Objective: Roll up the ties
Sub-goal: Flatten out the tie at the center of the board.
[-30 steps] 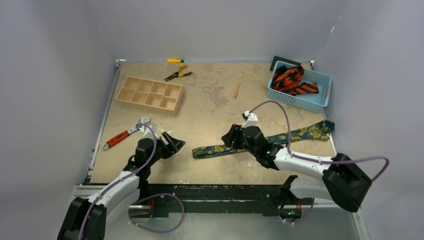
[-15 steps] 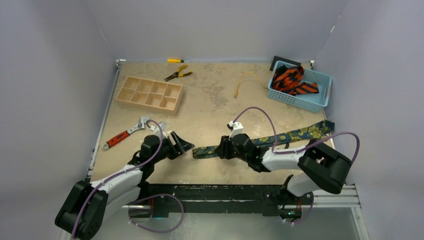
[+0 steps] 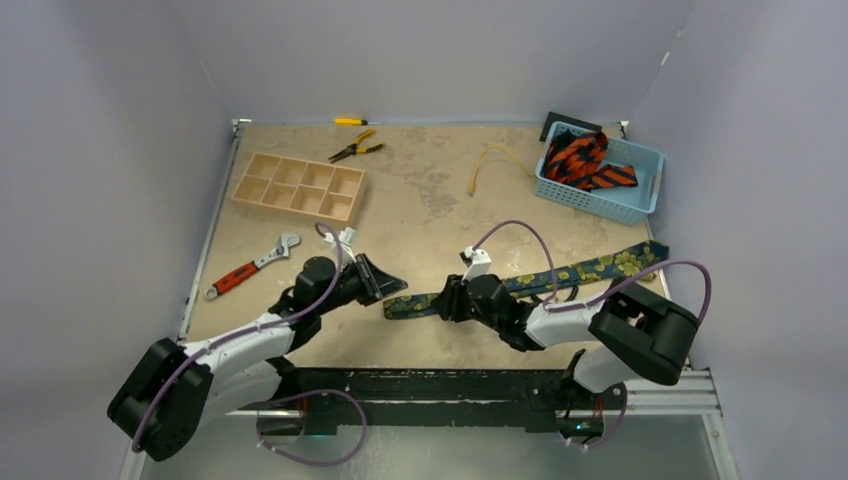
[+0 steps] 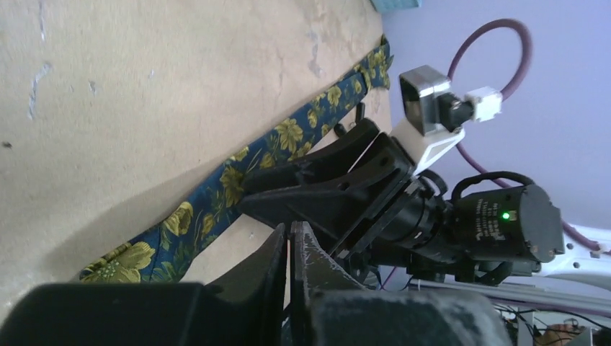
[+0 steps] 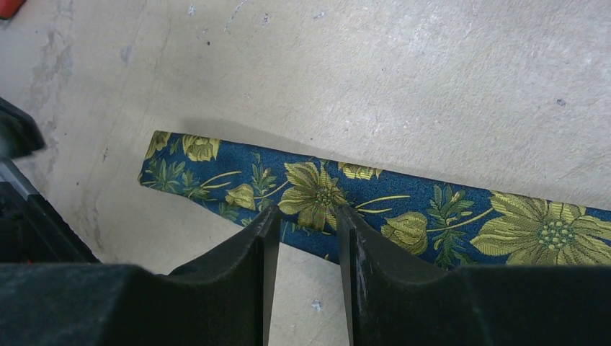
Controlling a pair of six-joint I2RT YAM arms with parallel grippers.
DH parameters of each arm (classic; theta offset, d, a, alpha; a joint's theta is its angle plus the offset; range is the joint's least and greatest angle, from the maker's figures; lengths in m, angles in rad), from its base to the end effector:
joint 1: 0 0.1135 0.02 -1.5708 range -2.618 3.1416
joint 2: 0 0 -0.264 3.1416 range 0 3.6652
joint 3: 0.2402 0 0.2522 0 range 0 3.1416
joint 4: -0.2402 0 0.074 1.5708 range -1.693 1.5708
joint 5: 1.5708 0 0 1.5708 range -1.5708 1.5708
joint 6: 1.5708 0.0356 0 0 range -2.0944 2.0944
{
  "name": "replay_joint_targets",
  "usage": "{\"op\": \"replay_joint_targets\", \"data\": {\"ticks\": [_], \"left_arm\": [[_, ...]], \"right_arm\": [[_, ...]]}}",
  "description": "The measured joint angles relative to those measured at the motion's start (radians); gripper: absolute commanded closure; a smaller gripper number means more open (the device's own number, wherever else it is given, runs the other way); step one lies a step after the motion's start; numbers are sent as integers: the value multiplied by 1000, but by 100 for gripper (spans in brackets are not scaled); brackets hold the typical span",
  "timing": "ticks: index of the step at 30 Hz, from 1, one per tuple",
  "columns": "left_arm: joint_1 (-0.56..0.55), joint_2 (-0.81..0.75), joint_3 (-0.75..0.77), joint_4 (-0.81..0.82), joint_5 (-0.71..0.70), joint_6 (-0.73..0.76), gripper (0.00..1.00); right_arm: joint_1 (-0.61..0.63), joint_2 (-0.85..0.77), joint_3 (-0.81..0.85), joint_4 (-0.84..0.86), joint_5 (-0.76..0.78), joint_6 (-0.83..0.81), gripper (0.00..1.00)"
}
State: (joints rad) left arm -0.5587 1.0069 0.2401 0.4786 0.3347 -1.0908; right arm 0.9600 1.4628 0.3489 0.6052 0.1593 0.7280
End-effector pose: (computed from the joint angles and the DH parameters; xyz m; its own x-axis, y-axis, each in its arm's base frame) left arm 0.1635 -0.1160 0.1793 -0.7923 -0.4927 -0.3599 0.1408 0.4264 -0.8935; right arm 0.1473 0.2006 0.1294 -0.6938 0.1545 -0.7034 -0.3586 0.7729 0.5235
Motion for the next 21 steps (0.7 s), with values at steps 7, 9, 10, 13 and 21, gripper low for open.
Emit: {"op": "replay_joint_targets", "data": {"ticks": [7,9,10,13,21], "left_arm": [[-39,116,-60,78,-24,-16,100],[-39,139,-81,90,-36,-14,100],[-39,150,-91,98,-42,-13,100],[-39,192,-135,145,-51,-14,100],[-71,264,-224,278,-48,-5,100]], "right_arm": [[6,-19,-28,11,23,60,60],[10,-28,-41,16,32,77,60],[11,-31,-47,20,33,84,60],[16,-39,-64,35,37,104,60],[28,-50,-89,62,47,138,50]]}}
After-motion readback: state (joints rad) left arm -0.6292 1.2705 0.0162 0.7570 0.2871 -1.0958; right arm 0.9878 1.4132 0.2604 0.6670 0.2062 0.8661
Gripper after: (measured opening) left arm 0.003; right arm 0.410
